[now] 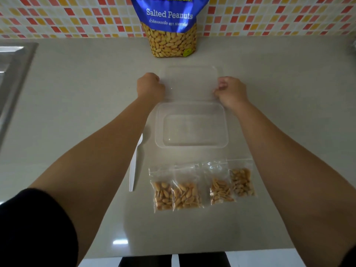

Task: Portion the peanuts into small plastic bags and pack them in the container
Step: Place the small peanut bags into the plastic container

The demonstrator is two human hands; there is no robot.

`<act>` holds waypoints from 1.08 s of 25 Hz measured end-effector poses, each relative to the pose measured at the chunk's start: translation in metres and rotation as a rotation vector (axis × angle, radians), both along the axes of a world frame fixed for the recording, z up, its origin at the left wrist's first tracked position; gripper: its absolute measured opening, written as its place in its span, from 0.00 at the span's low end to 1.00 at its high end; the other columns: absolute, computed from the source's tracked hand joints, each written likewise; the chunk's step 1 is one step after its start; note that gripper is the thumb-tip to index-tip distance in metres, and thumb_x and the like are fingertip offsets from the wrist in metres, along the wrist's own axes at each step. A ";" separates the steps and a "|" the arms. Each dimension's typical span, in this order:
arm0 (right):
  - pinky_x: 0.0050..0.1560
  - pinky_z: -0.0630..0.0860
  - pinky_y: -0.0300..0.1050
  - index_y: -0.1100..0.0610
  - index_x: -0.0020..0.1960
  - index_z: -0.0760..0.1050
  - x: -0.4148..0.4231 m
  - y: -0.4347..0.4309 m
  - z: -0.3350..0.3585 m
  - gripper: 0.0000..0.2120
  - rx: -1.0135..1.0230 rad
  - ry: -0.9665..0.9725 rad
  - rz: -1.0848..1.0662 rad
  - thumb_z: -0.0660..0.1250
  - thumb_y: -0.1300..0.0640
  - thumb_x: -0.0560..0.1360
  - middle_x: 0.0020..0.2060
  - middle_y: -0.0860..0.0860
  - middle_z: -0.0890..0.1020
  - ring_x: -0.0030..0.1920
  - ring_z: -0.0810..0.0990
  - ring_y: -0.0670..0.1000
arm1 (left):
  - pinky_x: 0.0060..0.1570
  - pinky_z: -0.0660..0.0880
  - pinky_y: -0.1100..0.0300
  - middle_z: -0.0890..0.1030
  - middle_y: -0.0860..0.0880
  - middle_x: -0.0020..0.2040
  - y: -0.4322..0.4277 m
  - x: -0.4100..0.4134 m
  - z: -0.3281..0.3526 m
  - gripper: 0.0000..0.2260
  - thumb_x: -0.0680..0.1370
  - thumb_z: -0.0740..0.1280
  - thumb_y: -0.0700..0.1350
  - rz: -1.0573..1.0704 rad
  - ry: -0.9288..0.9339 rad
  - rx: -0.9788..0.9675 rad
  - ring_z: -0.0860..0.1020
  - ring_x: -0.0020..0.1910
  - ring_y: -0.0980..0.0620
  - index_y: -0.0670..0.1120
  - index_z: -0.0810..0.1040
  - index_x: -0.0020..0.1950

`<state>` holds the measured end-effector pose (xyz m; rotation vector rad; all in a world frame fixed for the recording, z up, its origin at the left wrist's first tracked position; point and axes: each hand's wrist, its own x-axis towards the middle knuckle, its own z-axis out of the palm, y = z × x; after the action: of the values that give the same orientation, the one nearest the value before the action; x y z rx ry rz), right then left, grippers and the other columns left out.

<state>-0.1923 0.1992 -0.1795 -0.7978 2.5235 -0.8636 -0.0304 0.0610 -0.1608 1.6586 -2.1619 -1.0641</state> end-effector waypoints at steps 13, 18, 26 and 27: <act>0.50 0.65 0.23 0.58 0.59 0.77 0.097 0.117 0.027 0.17 -0.275 0.095 -0.117 0.59 0.66 0.73 0.54 0.56 0.78 0.48 0.73 0.44 | 0.46 0.70 0.78 0.81 0.45 0.52 0.136 0.105 0.031 0.12 0.77 0.62 0.38 -0.056 0.286 -0.313 0.77 0.43 0.57 0.41 0.79 0.58; 0.60 0.58 0.25 0.58 0.59 0.76 0.146 0.179 0.018 0.21 -0.114 0.082 -0.166 0.57 0.71 0.71 0.63 0.59 0.70 0.64 0.70 0.52 | 0.49 0.77 0.55 0.77 0.41 0.52 0.201 0.155 0.010 0.11 0.76 0.64 0.41 -0.084 0.122 -0.217 0.79 0.45 0.45 0.41 0.79 0.57; 0.52 0.65 0.29 0.57 0.51 0.76 0.155 0.204 0.005 0.10 0.007 0.027 -0.188 0.65 0.65 0.71 0.55 0.57 0.75 0.52 0.73 0.50 | 0.55 0.69 0.60 0.66 0.43 0.57 0.238 0.161 0.005 0.17 0.74 0.69 0.50 -0.060 -0.029 0.023 0.71 0.55 0.45 0.49 0.72 0.61; 0.48 0.64 0.27 0.56 0.51 0.77 0.154 0.204 0.005 0.10 0.008 0.023 -0.184 0.66 0.65 0.71 0.54 0.56 0.76 0.49 0.73 0.48 | 0.52 0.69 0.63 0.65 0.45 0.56 0.237 0.160 0.005 0.16 0.74 0.70 0.49 -0.027 0.012 0.086 0.72 0.52 0.48 0.49 0.73 0.60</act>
<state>-0.0385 0.4036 -0.1749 -0.5833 2.6504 -0.9058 0.1300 0.2984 -0.1560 1.6583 -2.1659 -1.1881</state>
